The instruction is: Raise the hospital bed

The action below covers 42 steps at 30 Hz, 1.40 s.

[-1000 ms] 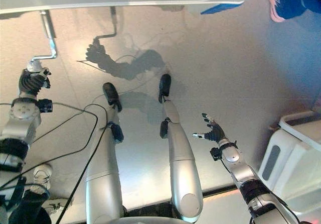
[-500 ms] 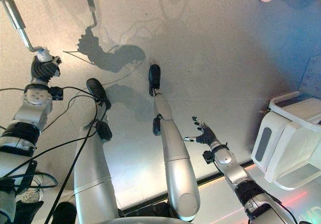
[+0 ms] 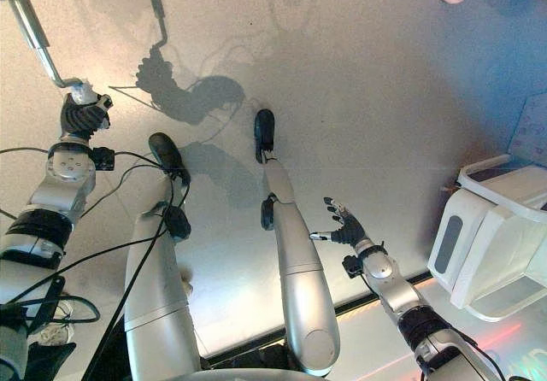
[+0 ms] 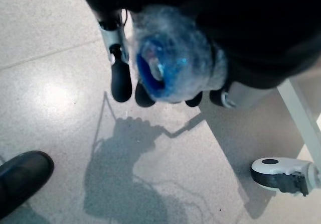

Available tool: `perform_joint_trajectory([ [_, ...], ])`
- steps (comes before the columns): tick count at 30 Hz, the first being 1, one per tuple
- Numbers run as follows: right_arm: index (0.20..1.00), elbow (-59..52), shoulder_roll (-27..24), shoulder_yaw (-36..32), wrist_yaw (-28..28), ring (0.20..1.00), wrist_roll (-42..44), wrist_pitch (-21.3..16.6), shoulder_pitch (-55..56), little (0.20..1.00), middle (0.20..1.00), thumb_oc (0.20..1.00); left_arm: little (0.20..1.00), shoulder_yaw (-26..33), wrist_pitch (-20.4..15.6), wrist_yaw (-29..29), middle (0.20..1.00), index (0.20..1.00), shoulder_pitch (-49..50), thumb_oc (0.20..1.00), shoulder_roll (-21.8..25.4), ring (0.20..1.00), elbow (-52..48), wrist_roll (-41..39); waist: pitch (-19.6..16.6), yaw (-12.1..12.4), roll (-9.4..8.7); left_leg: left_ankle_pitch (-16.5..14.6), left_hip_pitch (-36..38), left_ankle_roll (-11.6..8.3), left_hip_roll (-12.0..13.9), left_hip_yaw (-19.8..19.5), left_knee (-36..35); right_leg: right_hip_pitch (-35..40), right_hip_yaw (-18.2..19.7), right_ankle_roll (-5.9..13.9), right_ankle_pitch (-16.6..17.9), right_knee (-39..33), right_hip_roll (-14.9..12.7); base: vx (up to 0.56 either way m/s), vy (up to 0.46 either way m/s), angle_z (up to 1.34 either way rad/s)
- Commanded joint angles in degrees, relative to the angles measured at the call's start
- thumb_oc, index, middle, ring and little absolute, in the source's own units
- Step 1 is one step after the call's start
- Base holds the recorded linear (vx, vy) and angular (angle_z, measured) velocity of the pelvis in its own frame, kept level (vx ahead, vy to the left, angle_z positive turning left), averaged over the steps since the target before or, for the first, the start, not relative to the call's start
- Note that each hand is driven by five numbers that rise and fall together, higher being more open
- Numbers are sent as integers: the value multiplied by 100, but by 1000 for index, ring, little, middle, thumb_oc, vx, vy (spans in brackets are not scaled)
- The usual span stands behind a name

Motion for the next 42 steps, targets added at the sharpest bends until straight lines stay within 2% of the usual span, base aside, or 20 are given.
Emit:
perform_joint_trajectory([
  [1, 1000, -259, -172, 22, -43, 1000, 62, -57, 242, 1000, 1000, 1000, 1000, 84, 252, 65, 1000, 1000, -258, 1000, 162, 1000, 122, 238, 21, 36, -400, -288, 667, -109, -223, 120, -206, 65, -22, 450, -477, 489, -143, 0, 0, 0],
  [16, 1000, -188, -233, -11, -51, 1000, 30, -16, 192, 1000, 1000, 1000, 1000, 229, 238, 28, 1000, 1000, -39, 1000, 44, 1000, -42, 116, 21, 87, -315, 23, 979, -193, -257, 111, -685, 367, -109, 433, -372, 288, -196, -11, -14, 0],
  [30, 1000, -148, -283, -108, -48, 1000, -31, 14, 304, 1000, 1000, 1000, 1000, 306, 213, -42, 1000, 1000, 200, 1000, -75, 1000, -201, 75, 21, 188, -223, 272, 1159, -272, -277, 47, -921, 525, -251, 364, -466, 396, -211, -27, -48, 3],
  [40, 1000, -31, -216, -222, -87, 1000, -85, 117, 402, 1000, 1000, 1000, 1000, 510, 254, -180, 1000, 1000, 886, 1000, -424, 1000, -284, 4, 21, 311, -63, 337, 1456, -292, -294, 16, -886, 740, -356, 302, -698, 787, -254, -9, -34, 5],
  [42, 1000, 63, -195, -388, -128, 1000, -160, 208, 502, 1000, 1000, 1000, 1000, 710, 297, -352, 1000, 1000, 1622, 1000, -754, 1000, -334, -126, 21, 433, 54, 287, 1844, -298, -341, 32, -816, 1092, -430, 259, -865, 1041, -349, -9, -36, 8],
])
